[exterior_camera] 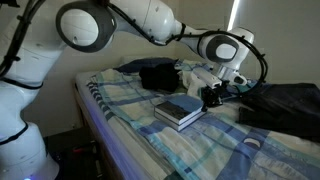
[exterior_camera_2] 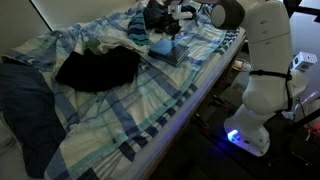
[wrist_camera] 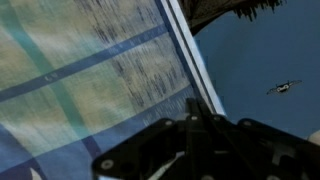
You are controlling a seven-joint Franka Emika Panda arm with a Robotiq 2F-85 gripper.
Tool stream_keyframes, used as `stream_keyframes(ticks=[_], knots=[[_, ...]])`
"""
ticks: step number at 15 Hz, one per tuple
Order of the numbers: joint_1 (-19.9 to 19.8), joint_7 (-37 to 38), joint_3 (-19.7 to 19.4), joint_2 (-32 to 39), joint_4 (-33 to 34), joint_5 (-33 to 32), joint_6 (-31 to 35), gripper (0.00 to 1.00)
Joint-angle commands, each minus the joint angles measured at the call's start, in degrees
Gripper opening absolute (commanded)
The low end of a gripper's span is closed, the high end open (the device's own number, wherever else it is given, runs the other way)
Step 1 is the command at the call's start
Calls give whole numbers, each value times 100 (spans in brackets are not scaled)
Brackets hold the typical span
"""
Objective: Open the front cover of the book
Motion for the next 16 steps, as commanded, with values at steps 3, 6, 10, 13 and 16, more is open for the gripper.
stream_keyframes(ticks=[3, 6, 10, 13, 16], knots=[[0, -158, 33, 38, 117, 90, -212, 6], [12, -214, 40, 22, 86, 77, -202, 6], [54, -238, 53, -5, 34, 53, -181, 6], [93, -248, 57, -22, 20, 41, -170, 6], [114, -251, 55, -23, 22, 33, -163, 6]])
